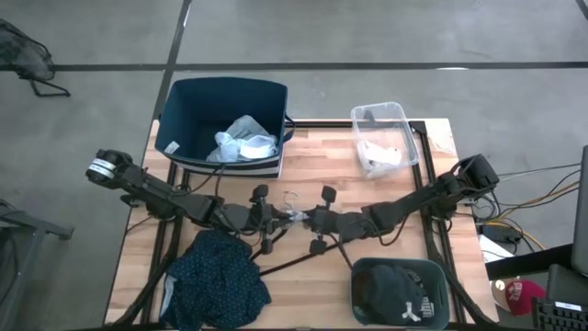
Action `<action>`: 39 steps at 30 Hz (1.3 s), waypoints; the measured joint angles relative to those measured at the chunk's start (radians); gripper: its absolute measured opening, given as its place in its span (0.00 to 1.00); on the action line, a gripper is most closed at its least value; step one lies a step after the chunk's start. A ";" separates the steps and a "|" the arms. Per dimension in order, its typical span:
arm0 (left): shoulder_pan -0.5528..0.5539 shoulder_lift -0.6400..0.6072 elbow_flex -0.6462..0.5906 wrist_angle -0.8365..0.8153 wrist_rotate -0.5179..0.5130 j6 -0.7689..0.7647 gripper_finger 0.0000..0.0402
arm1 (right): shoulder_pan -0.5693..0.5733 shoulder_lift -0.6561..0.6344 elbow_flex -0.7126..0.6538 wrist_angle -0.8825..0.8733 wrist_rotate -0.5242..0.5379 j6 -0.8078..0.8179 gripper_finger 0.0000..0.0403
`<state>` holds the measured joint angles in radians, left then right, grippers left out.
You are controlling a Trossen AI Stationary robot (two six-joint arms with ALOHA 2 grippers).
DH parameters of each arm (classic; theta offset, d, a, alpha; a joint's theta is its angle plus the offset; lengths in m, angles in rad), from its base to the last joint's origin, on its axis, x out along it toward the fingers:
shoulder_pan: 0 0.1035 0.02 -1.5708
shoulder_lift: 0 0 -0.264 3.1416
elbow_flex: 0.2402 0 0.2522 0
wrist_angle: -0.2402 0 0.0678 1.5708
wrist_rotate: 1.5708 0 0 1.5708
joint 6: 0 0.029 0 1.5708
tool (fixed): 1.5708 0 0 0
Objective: Pick & Place Cloths
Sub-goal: Put the gray sock into the transparent bin
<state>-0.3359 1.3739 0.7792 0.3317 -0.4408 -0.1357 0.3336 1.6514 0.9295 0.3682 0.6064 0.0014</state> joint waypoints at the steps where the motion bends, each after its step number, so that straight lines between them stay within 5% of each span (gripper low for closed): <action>1: 0.000 0.000 0.000 -0.008 -0.002 -0.001 0.10 | 0.000 -0.008 0.000 -0.021 0.010 0.011 0.04; 16: -0.002 0.000 -0.002 -0.059 0.002 -0.028 0.11 | -0.020 -0.289 0.000 -0.557 0.554 0.231 0.03; 24: -0.002 0.000 -0.002 -0.069 0.002 -0.039 0.10 | -0.166 -0.416 0.000 -0.735 0.737 0.235 0.04; 28: -0.002 0.000 -0.002 -0.087 0.002 -0.044 0.10 | -0.317 -0.462 0.000 -0.842 0.683 0.293 0.03; 35: -0.002 0.000 -0.002 -0.095 0.002 -0.059 0.10 | -0.656 -0.491 0.000 -0.915 0.269 0.338 0.09; 39: -0.002 0.000 -0.004 -0.095 0.002 -0.059 0.10 | -0.778 -0.485 -0.003 -0.974 0.156 0.357 0.19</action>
<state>-0.3374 1.3743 0.7751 0.2369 -0.4387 -0.1951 -0.4439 1.1667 0.9269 -0.6061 0.7627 0.3587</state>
